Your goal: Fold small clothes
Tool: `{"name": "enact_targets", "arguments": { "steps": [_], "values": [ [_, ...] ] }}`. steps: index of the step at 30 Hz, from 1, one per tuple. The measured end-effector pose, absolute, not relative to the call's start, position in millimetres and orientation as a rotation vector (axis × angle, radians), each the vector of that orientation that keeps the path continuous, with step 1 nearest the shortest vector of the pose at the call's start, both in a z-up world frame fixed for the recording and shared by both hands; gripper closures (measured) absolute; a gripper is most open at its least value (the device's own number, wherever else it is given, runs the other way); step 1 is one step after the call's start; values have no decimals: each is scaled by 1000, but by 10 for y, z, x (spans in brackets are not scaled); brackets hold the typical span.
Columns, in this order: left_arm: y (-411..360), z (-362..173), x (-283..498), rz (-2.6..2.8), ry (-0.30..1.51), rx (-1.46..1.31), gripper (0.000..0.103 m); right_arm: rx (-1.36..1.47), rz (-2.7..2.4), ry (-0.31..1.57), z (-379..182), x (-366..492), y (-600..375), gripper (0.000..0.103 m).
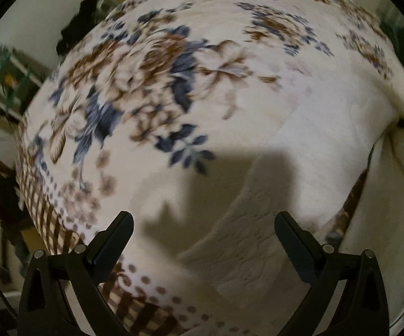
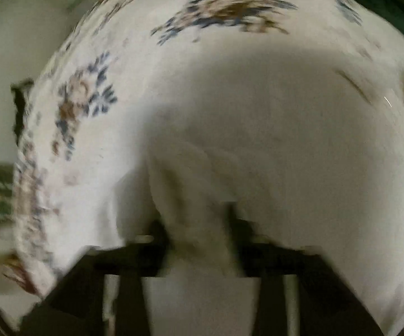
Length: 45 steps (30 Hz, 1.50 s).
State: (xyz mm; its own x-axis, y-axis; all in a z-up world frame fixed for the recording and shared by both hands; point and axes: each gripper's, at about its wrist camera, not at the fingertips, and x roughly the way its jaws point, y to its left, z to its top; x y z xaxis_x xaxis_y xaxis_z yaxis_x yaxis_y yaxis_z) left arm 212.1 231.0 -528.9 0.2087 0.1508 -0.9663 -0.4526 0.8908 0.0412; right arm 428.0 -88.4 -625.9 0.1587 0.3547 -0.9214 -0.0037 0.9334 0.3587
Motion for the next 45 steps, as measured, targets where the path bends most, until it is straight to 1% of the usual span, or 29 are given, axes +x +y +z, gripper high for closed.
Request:
{"name": "enact_targets", "arguments": {
  "steps": [2, 3, 4, 9, 11, 12, 13, 14, 15, 16, 17, 20, 25, 27, 29, 32, 33, 34, 35, 36, 37, 39, 41, 43, 45],
  "values": [
    [2494, -5271, 2010, 417, 1298, -327, 0, 393, 227, 1404, -6139, 4033, -1151, 38],
    [2586, -5282, 1952, 410, 1300, -355, 0, 429, 198, 1415, -6097, 3896, -1284, 34],
    [2667, -5307, 1903, 405, 1302, -382, 0, 466, 178, 1420, -6063, 3765, -1401, 34],
    [2813, -5716, 1844, 266, 1355, -645, 1, 552, 40, 1472, -6144, 3138, -1836, 34],
    [2698, -5913, 1921, 203, 1372, -749, 8, 582, -7, 1520, -6304, 2933, -1933, 34],
    [2642, -5957, 1960, 188, 1374, -766, 8, 595, -21, 1541, -6379, 2867, -1946, 34],
    [2562, -5979, 2009, 183, 1372, -758, 16, 603, -35, 1557, -6452, 2821, -1930, 34],
    [2482, -5974, 2069, 203, 1377, -710, 28, 601, -45, 1566, -6504, 2782, -1920, 34],
    [2412, -5944, 2133, 207, 1384, -653, 62, 590, -52, 1572, -6546, 2760, -1901, 34],
    [2383, -5906, 2176, 202, 1387, -614, 99, 578, -53, 1573, -6568, 2759, -1858, 34],
    [2380, -5842, 2211, 190, 1387, -597, 99, 565, -55, 1571, -6577, 2766, -1822, 34],
    [2620, -5513, 2243, 195, 1297, -616, 100, 546, -45, 1557, -6531, 2833, -1719, 34],
    [3376, -5001, 2420, 295, 1148, -582, 100, 506, 14, 1504, -6417, 3045, -1445, 34],
    [3617, -4980, 2513, 315, 1116, -615, 99, 509, 27, 1497, -6443, 3120, -1346, 34],
    [3805, -5024, 2584, 326, 1092, -656, 95, 499, 11, 1492, -6490, 3196, -1250, 34],
    [3993, -5163, 2674, 368, 1091, -756, 95, 459, -61, 1475, -6535, 3313, -1076, 33],
    [4019, -5188, 2631, 390, 1091, -800, 88, 448, -87, 1474, -6534, 3341, -1040, 24],
    [4029, -5196, 2571, 408, 1082, -836, 73, 452, -105, 1473, -6547, 3357, -1014, 15],
    [4041, -5205, 2481, 421, 1063, -877, 62, 464, -112, 1469, -6555, 3376, -981, 14],
    [4032, -5213, 2385, 434, 1036, -927, 38, 476, -113, 1465, -6562, 3394, -963, 14],
    [4005, -5235, 2245, 450, 998, -990, 32, 476, -114, 1464, -6569, 3405, -953, 14],
    [3910, -5350, 2138, 442, 974, -1106, 32, 455, -132, 1453, -6572, 3413, -918, 14],
    [3771, -5576, 2071, 436, 1007, -1189, 32, 429, -166, 1435, -6552, 3397, -926, 14],
    [3680, -5784, 2097, 447, 1019, -1255, 32, 410, -205, 1415, -6531, 3383, -966, 14],
    [3657, -5911, 2189, 457, 989, -1296, 32, 384, -248, 1401, -6507, 3375, -1036, 14]
  ]
}}
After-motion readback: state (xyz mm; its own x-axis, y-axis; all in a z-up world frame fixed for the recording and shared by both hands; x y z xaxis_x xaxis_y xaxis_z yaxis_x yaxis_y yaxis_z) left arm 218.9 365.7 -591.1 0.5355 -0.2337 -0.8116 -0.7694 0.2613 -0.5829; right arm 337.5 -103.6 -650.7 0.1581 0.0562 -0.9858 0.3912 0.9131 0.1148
